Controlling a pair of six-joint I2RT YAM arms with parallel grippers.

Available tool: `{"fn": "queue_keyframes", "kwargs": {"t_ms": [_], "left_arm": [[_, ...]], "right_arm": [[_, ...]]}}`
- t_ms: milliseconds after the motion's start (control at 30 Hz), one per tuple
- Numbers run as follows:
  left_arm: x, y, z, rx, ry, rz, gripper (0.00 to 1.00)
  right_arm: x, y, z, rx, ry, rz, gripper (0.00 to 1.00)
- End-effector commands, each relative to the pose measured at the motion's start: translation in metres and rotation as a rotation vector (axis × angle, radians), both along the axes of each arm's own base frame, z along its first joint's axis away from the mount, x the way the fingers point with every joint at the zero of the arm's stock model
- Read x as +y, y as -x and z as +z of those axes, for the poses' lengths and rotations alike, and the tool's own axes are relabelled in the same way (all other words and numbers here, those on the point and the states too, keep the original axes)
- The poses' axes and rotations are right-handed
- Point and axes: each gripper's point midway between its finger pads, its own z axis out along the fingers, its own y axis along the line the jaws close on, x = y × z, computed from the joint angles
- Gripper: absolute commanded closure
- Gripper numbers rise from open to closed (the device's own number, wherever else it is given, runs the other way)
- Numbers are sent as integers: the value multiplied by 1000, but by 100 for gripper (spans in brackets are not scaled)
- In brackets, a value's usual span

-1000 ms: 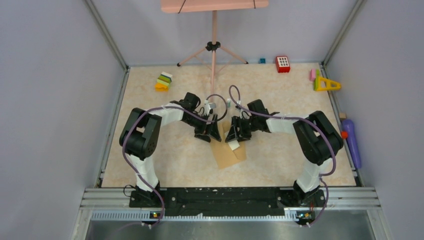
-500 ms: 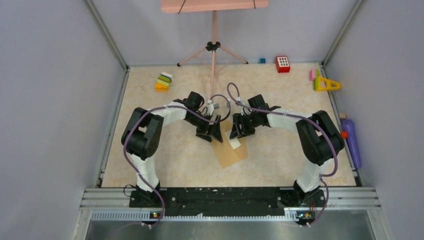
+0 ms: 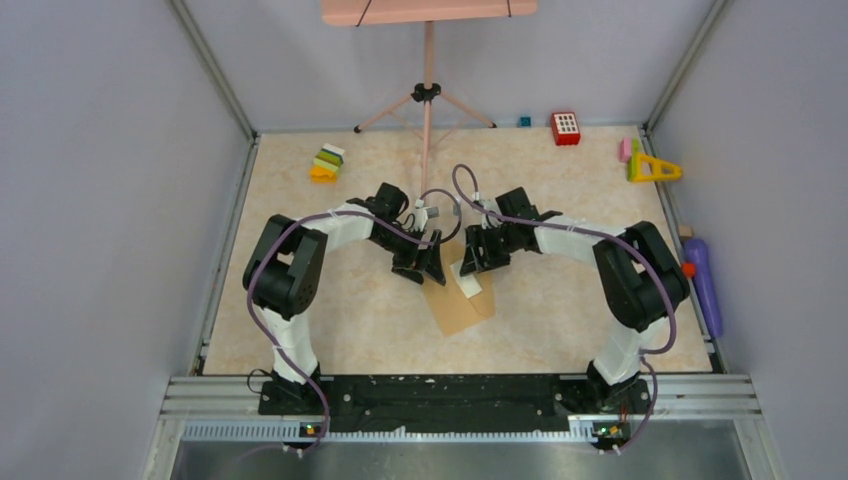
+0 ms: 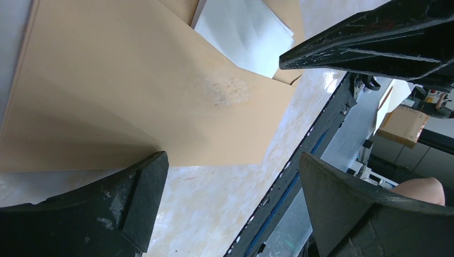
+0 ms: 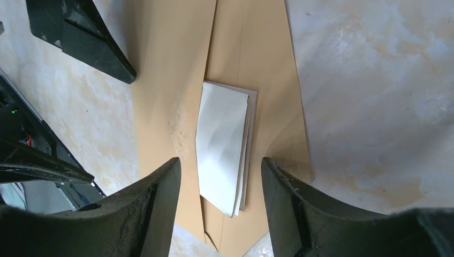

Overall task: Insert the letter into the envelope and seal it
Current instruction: Place the letter in the envelope.

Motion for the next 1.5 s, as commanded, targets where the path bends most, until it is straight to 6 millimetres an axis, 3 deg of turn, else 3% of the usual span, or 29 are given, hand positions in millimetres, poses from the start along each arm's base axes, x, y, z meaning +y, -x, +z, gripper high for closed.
{"fn": "queue_keyframes", "kwargs": {"t_ms": [0,400,900,1467], "left_arm": [[5,-9,-18,-48,-57,-11,2],[4,-8,-17,-51,-51,-6,2],[2,-7,-16,-59,-46,-19,2],[1,-6,-14,-58,-40,-23,2]], "right_arm": [[14,-2,7,-21,-61,16,43],[23,22,7,57,-106,39,44],[28,-8,11,-73,-104,-4,44],[46,7,4,-9,-158,33,45]]}}
